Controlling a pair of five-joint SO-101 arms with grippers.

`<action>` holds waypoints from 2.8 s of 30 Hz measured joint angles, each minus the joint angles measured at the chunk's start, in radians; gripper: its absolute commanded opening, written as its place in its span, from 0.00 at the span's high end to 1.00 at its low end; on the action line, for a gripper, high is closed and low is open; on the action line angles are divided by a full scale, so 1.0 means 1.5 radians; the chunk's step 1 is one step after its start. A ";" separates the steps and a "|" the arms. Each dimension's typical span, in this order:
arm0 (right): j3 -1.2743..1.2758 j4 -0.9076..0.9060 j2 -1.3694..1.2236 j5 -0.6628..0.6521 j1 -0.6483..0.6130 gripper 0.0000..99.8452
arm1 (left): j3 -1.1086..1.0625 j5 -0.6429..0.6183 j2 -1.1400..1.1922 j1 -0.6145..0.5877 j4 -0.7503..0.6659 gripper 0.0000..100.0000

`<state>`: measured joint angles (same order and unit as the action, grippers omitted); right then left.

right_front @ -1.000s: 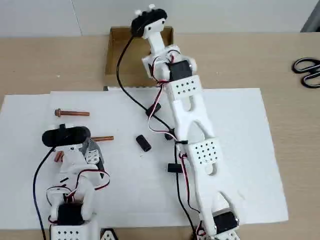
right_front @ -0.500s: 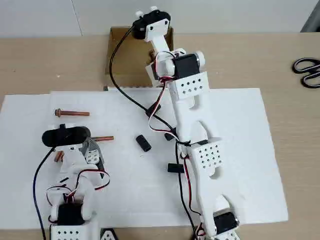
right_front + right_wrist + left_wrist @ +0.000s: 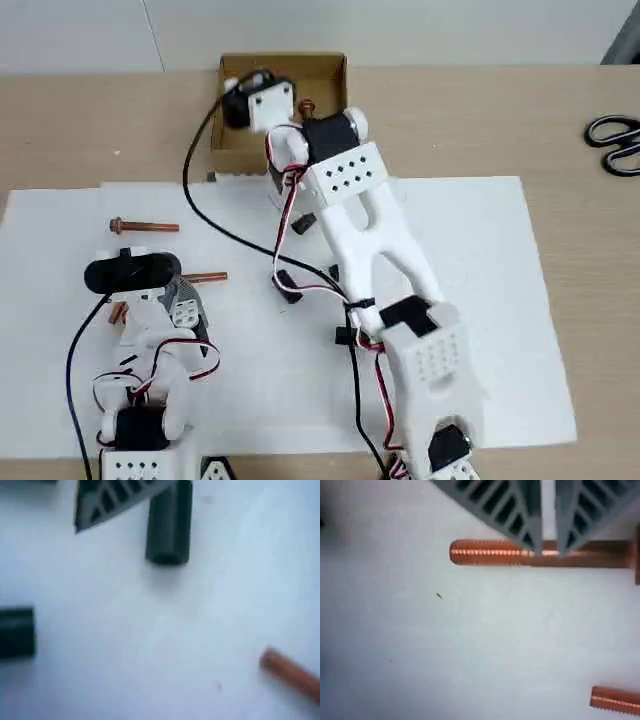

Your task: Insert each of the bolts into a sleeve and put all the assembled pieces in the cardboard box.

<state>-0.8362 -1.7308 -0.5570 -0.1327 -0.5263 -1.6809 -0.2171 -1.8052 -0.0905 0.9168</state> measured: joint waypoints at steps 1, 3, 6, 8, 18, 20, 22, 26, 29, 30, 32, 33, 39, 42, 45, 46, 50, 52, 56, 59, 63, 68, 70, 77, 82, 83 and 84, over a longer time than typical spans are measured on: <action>0.029 0.000 0.011 0.000 0.000 0.81 | 0.000 0.000 0.000 0.000 0.000 0.99; 0.081 0.000 0.031 0.000 0.000 0.81 | 0.000 0.000 0.000 0.000 0.000 0.99; 0.129 0.000 0.044 -0.007 0.000 0.81 | 0.000 0.000 0.000 0.000 0.000 0.99; 0.144 0.000 0.046 -0.026 -0.005 0.81 | 0.000 0.000 0.000 0.000 0.000 0.99; 0.153 0.000 0.046 -0.054 -0.131 0.81 | 0.000 0.000 0.000 0.000 0.000 0.99; 0.153 0.000 0.046 -0.054 -0.152 0.81 | 0.000 0.000 0.000 0.000 0.000 0.99; 0.153 0.000 0.046 -0.049 -0.161 0.81 | 0.000 0.000 0.000 0.000 0.000 0.99; 0.153 0.000 0.046 -0.038 -0.160 0.81 | 0.000 0.000 0.000 0.000 0.000 0.99; 0.153 0.000 0.046 -0.029 -0.161 0.81 | 0.000 0.000 0.000 0.000 0.000 0.99; 0.153 0.000 0.046 -0.021 -0.161 0.81 | 0.000 0.000 0.000 0.000 0.000 0.99; 0.153 0.000 0.046 -0.010 -0.152 0.81 | 0.000 0.000 0.000 0.000 0.000 0.99; 0.153 0.000 0.047 -0.008 -0.143 0.81 | 0.000 0.003 0.000 0.000 0.000 0.99; 0.153 0.000 0.071 0.003 -0.104 0.81 | -0.001 0.006 0.001 0.003 0.000 0.99; 0.154 0.000 0.107 0.012 -0.098 0.81 | -0.001 0.001 0.000 -0.002 0.000 0.99; 0.164 0.000 0.138 0.028 -0.083 0.81 | -0.001 0.000 0.000 0.000 0.000 0.99; 0.173 0.000 0.146 0.031 -0.083 0.81 | -0.001 -0.002 0.000 0.000 0.000 0.99; 0.215 0.000 0.184 0.038 -0.083 0.81 | -0.001 -0.021 0.000 -0.011 0.000 0.99; 0.238 0.000 0.202 0.038 -0.083 0.81 | -0.001 -0.023 0.000 -0.012 0.000 0.99; 0.302 0.001 0.211 0.038 -0.083 0.81 | -0.001 -0.025 0.000 -0.012 0.000 0.99; 0.338 0.013 0.211 0.038 -0.083 0.81 | -0.001 -0.025 0.000 -0.012 0.000 0.99; 0.356 0.049 0.211 0.038 -0.083 0.81 | -0.001 -0.025 0.000 -0.012 0.000 0.99; 0.425 0.111 0.211 0.038 -0.083 0.81 | -0.001 -0.025 0.000 -0.015 0.000 0.99; 0.461 0.140 0.211 0.038 -0.083 0.81 | -0.001 -0.025 0.000 -0.015 0.000 0.99; 0.532 0.226 0.211 0.034 -0.083 0.81 | -0.001 -0.025 0.000 -0.109 0.000 0.99; 0.560 0.267 0.211 0.034 -0.083 0.81 | -0.001 -0.025 0.000 -0.158 0.000 0.99; 0.568 0.274 0.211 0.034 -0.083 0.81 | -0.001 -0.025 0.000 -0.163 0.000 0.99; 0.573 0.280 0.211 0.034 -0.083 0.81 | -0.001 -0.025 0.000 -0.168 0.000 0.99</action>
<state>0.0230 -1.3103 -0.2409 -0.0821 -0.6506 -1.6824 -0.2539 -1.8052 -0.3422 0.9168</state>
